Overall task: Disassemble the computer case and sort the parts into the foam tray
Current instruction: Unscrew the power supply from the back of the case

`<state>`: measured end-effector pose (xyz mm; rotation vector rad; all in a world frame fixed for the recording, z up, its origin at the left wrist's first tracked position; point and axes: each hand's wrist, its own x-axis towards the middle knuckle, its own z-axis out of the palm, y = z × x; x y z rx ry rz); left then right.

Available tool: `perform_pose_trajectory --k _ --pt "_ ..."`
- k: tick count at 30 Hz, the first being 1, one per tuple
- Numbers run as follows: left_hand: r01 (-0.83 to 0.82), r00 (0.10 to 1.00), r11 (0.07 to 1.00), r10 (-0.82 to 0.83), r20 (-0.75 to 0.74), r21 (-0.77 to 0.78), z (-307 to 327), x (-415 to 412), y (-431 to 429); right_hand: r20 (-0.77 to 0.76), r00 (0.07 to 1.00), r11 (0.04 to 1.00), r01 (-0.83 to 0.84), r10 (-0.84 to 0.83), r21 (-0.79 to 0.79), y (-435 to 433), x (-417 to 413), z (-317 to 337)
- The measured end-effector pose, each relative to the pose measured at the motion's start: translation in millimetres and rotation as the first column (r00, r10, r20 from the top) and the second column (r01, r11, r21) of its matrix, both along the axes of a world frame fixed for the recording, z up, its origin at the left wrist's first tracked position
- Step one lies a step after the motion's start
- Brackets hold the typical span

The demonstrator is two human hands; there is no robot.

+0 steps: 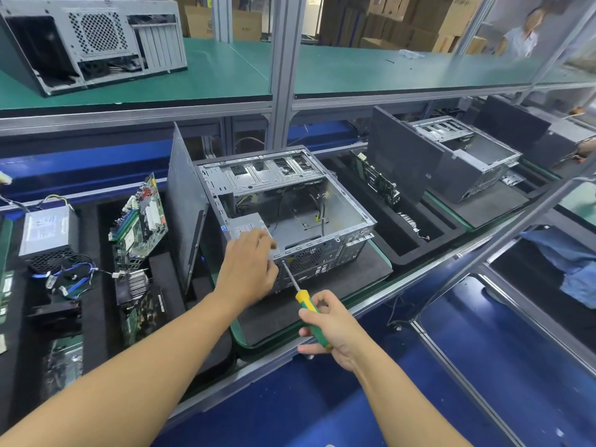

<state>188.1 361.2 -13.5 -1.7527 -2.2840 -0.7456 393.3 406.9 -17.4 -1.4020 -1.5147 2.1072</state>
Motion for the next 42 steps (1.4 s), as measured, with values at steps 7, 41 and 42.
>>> perform_pose_trajectory --k 7,41,42 --pt "-0.059 0.266 0.942 0.334 0.904 -0.331 -5 59 -9 0.059 0.997 0.999 0.040 -0.039 -0.006 -1 -6 -2" --pt "-0.317 -0.622 0.915 -0.001 0.783 -0.251 -18 47 29 -0.002 0.997 0.994 0.071 -0.071 0.082 -9 18 -15" --pt "-0.314 -0.625 0.915 0.000 0.781 -0.251 -18 47 29 0.000 0.998 0.994 0.070 -0.071 0.086 -9 19 -15"
